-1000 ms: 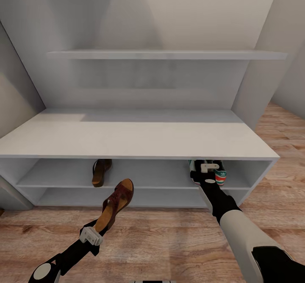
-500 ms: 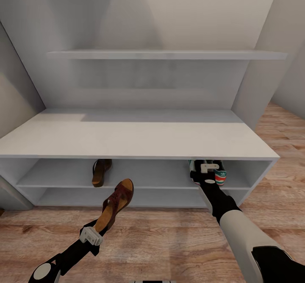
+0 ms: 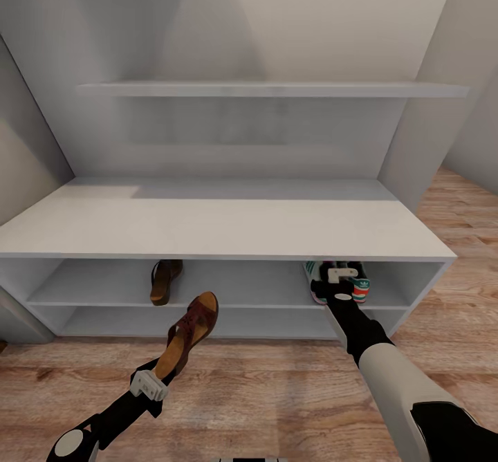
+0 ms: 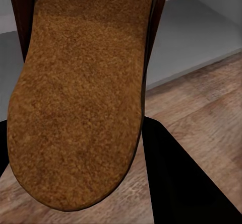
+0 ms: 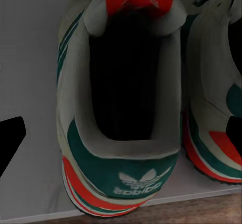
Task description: Pick up the two gym shoes and the two sandals from the corridor floor and place them onto the hallstand (shoe rack) in the corridor, making sure they are on the rack and not on the floor. Arrange them so the two gym shoes are next to each other and the two sandals are next to each other.
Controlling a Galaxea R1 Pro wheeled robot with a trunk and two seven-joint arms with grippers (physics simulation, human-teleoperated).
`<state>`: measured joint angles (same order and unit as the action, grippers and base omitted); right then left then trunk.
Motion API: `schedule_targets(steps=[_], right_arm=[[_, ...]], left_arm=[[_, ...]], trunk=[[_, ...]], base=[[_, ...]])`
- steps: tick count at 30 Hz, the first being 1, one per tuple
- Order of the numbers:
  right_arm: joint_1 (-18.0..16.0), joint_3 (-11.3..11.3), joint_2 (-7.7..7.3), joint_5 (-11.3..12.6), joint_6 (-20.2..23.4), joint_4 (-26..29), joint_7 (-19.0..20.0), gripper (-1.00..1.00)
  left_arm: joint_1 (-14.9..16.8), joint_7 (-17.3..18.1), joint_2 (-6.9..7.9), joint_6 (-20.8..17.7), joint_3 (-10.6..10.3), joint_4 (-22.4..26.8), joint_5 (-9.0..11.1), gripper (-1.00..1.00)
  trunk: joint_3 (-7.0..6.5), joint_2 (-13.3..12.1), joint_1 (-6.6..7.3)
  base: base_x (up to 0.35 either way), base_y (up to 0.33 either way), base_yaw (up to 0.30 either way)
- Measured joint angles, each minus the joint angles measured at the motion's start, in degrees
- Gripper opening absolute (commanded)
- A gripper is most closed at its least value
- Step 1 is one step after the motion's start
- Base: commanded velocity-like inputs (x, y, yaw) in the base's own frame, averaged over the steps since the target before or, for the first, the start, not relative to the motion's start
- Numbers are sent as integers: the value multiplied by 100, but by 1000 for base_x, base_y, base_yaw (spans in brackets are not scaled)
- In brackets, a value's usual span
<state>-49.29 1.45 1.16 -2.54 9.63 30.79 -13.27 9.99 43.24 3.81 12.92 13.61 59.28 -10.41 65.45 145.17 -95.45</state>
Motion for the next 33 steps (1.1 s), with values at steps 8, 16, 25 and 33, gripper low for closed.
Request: schedule_targets(steps=[8,16,25,33], right_arm=[[0,0,-1,0,0,-3,0,100],[0,1,-1,0,0,-3,0,100],[0,1,-1,0,0,-3,0,100],[0,0,-1,0,0,-4,0,100]], left_arm=[[0,0,0,0,3,0,-1,-100],[0,0,0,0,3,0,-1,-100],[0,0,0,0,3,0,2,-100],[0,0,0,0,3,0,2,-100]], trunk=[[0,0,0],[0,0,0],[0,0,0],[0,0,0]], base=[[0,0,0],[0,0,0],[0,0,0],[0,0,0]])
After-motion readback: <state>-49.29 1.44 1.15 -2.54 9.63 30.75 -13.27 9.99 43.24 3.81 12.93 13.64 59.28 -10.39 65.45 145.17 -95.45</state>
